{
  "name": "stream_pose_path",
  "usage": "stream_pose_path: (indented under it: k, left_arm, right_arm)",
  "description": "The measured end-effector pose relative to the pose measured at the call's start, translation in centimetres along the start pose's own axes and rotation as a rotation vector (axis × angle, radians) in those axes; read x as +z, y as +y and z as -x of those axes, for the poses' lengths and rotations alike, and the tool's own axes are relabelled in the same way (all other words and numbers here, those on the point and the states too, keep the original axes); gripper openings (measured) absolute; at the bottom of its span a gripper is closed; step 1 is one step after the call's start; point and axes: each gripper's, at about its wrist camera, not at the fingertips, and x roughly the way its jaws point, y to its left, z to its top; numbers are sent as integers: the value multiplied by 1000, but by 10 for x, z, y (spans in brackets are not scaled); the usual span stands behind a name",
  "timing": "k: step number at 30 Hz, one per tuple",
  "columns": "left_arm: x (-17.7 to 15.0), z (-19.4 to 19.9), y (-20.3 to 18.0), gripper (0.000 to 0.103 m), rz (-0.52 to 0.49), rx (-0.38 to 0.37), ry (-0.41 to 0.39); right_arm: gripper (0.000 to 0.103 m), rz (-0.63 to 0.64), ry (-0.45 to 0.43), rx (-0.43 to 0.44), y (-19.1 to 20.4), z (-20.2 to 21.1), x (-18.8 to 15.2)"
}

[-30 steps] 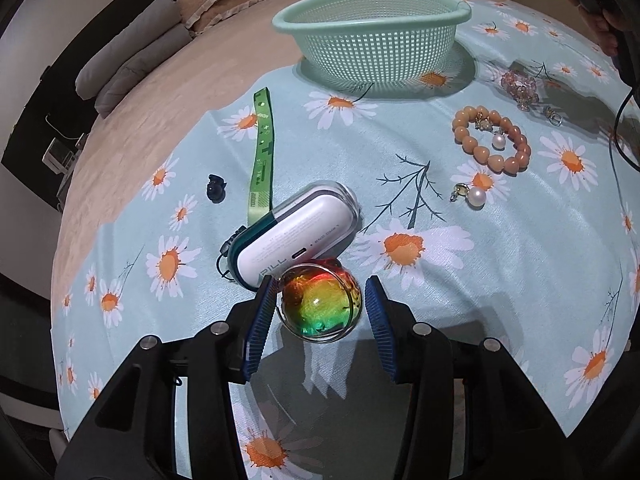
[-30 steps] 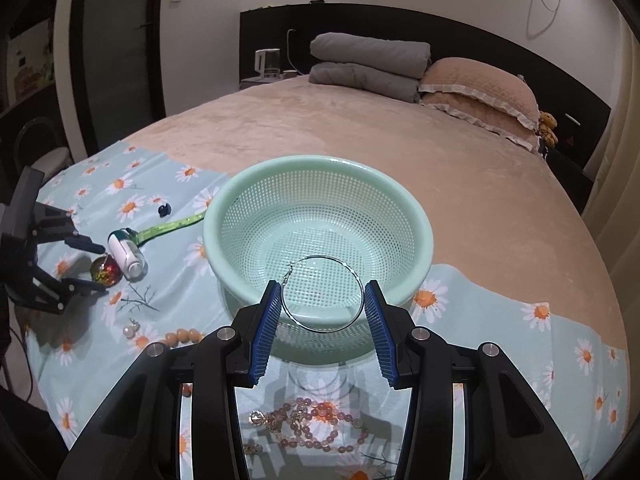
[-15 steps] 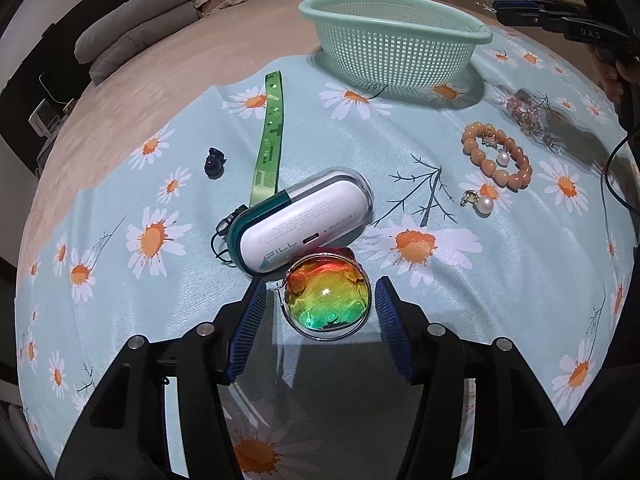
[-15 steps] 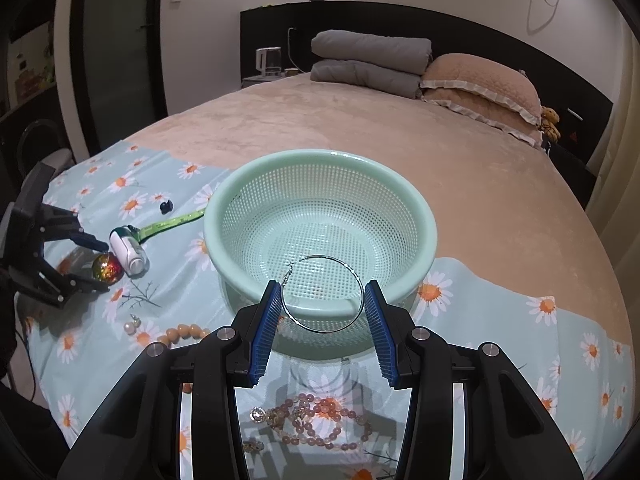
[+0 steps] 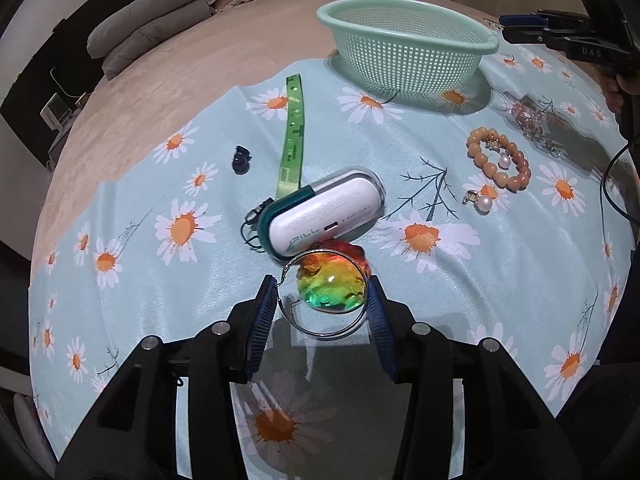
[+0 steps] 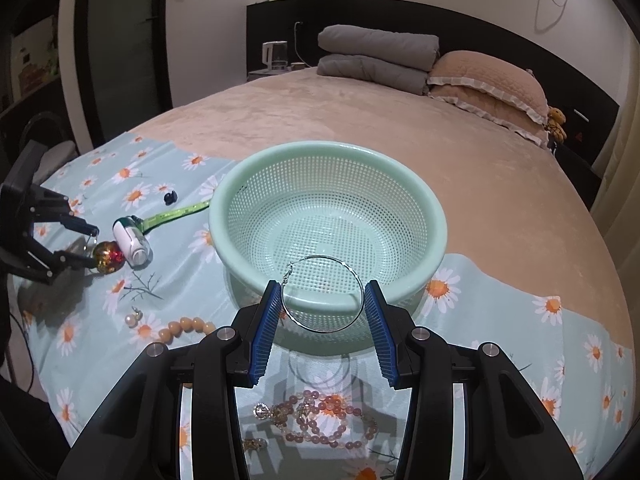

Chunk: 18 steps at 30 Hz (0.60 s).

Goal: Organize jewelry
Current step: 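Lower both hoops over the green basket and open both tools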

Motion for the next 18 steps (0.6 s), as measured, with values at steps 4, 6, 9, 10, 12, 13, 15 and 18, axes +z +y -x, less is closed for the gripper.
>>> stream_pose_path:
  k: [4, 6, 9, 10, 12, 13, 15, 18]
  left_arm:
    - [13, 20, 3, 46, -12, 16, -36]
    - [27, 24, 1, 46, -31, 25, -52]
    - [53, 28, -5, 46, -50, 15, -86]
    - [63, 28, -7, 46, -58, 5, -100]
    - [85, 28, -14, 46, -74, -15, -126]
    - [96, 27, -19, 46, -85, -26, -138]
    - [116, 25, -30, 46, -112, -49, -159]
    - [148, 17, -46, 46, -157, -68, -179]
  right_arm:
    - [40, 14, -4, 2, 2, -1, 4]
    - [40, 13, -9, 6, 2, -2, 6]
    - [40, 21, -9, 8, 3, -6, 9]
    - [40, 26, -10, 5, 3, -8, 11]
    - [40, 37, -8, 8, 4, -12, 14]
    - [40, 42, -9, 6, 4, -14, 15]
    - [40, 48, -11, 6, 3, -18, 17]
    - [41, 51, -9, 7, 0, -25, 18]
